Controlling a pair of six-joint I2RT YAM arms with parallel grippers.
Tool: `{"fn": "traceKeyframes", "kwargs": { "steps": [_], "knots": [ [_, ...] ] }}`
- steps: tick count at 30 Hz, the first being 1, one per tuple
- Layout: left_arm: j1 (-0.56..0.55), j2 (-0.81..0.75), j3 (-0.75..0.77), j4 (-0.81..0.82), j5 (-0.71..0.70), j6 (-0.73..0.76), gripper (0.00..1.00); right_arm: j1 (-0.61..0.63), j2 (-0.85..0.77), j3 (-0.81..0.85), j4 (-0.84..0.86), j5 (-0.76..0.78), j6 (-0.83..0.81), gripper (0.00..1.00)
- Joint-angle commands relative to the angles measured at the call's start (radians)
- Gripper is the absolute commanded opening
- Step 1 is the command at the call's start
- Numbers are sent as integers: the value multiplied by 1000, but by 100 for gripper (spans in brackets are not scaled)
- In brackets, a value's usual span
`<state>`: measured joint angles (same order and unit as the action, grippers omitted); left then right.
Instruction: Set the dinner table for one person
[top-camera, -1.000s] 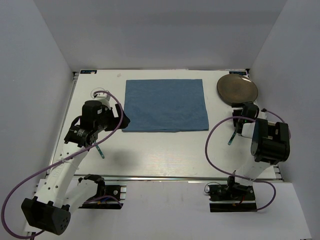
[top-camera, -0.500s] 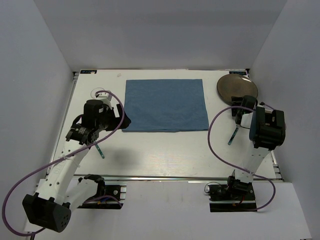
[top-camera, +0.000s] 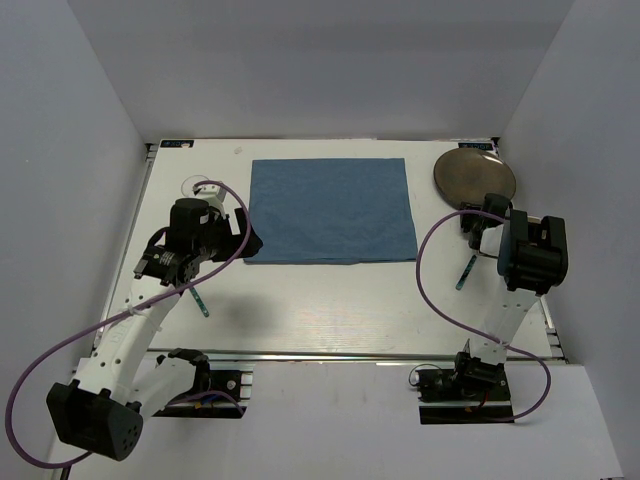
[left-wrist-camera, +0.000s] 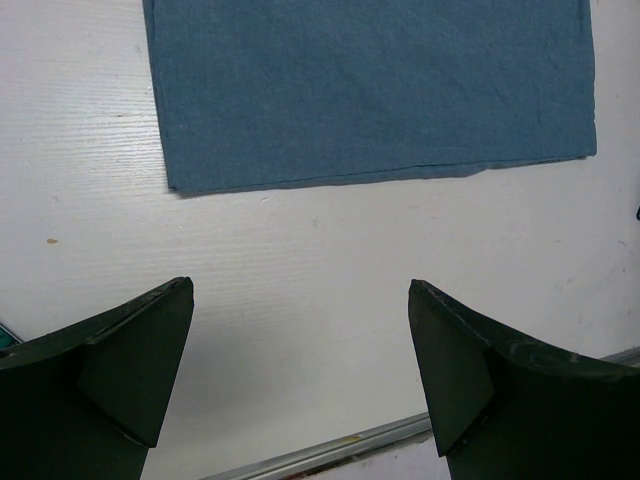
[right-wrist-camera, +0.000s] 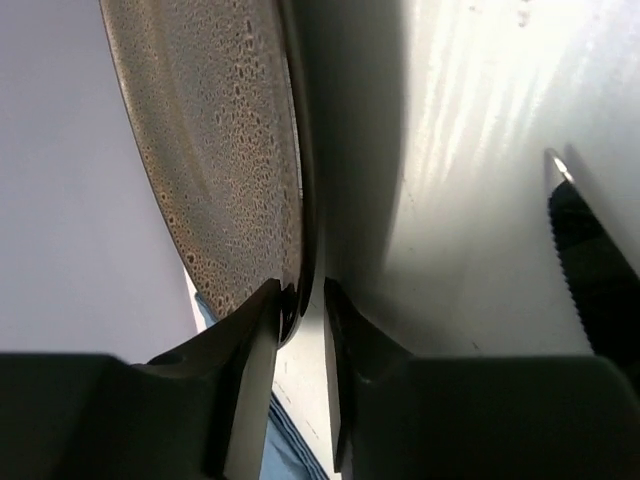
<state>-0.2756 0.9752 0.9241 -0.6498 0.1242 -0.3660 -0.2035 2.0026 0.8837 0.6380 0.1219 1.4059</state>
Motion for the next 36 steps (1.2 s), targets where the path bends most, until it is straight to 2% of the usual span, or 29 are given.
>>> {"fn": "traceKeyframes", "kwargs": {
  "steps": [1, 3, 6, 12, 16, 17, 18, 20, 22, 31, 36],
  "knots": [
    [7, -6, -2, 12, 9, 12, 98, -5, 21, -34, -23, 41, 47, 28],
    [7, -7, -2, 12, 6, 10, 98, -5, 25, -42, -9, 42, 57, 24],
    [7, -6, -2, 12, 6, 12, 98, -8, 38, -35, 14, -4, 64, 0],
    [7, 2, -4, 13, 14, 10, 98, -10, 25, -22, 104, -85, 51, 0],
    [7, 2, -4, 18, 18, 13, 98, -10, -18, -69, 296, -111, 79, 0],
    [7, 2, -5, 19, 28, 16, 98, -11, -22, -83, 395, -111, 91, 0],
    [7, 2, -4, 19, 32, 16, 98, -13, -21, -83, 440, -181, 109, 0],
    [7, -4, -7, 22, 43, 22, 98, -20, -22, -81, 571, -215, 148, 0],
    [7, -7, -10, 29, 48, 25, 98, -22, -31, -74, 633, -245, 148, 0],
    [7, -1, -8, 19, 23, 22, 98, -24, -166, -17, 536, -364, 88, 0],
    [7, -4, -8, 19, 11, 21, 98, 4, -231, -12, 468, -436, -21, 0]
  ]
}}
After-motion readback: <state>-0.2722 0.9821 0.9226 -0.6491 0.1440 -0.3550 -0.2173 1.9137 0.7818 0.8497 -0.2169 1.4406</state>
